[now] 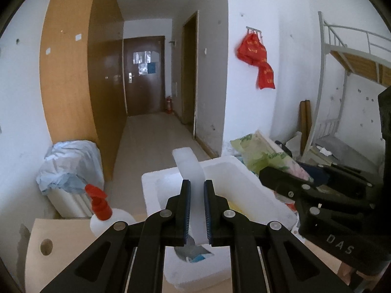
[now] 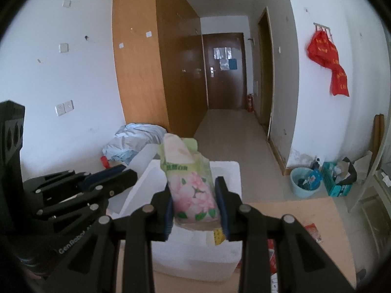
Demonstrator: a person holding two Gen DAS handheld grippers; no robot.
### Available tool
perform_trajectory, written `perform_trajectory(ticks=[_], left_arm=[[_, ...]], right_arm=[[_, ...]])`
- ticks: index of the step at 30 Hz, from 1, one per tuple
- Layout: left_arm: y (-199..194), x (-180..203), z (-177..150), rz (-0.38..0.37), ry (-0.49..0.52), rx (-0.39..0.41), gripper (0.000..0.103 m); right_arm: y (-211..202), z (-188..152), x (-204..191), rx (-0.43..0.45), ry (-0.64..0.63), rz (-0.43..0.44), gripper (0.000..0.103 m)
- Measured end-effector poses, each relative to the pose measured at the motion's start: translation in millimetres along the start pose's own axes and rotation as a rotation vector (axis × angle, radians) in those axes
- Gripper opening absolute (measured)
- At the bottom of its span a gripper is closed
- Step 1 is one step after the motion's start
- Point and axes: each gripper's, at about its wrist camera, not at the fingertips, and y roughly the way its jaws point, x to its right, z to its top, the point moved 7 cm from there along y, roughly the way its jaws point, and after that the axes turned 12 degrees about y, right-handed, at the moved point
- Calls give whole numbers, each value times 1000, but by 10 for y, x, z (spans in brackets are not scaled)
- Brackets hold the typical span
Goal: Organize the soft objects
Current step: 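Lower the white roll and floral tissue pack into the box and open both tools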
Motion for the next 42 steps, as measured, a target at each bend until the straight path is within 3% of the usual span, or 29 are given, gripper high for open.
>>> perform_trajectory(ticks=[8,18,31,32,34,35,36,39,42], left_arm=[[90,23,-24,-22,15,-8,11],[240,122,-35,-121,42,-12,11],[248,56,-21,-65,42,-7,20],[244,50,-23,-59,41,-6,24],[251,47,-30,-62,40,-11,50],[254,49,-39,-63,43,-16,73],[251,44,-41,-51,43,-14,89],[194,16,-13,-1,46,21,92],[208,-3,-22,9,51,6,92]], right_arm=[[2,23,16,0,2,-15,36],[-16,52,-10,0,7,-25,35],[-55,60,-5,10,9,-26,35],[-57,56,-1,12,10,-27,35],[-68,50,1,15,11,-26,35],[-74,52,1,17,12,-27,35],[-78,50,1,18,12,-26,35],[-80,31,11,21,14,-29,35],[-79,27,11,22,15,-30,35]])
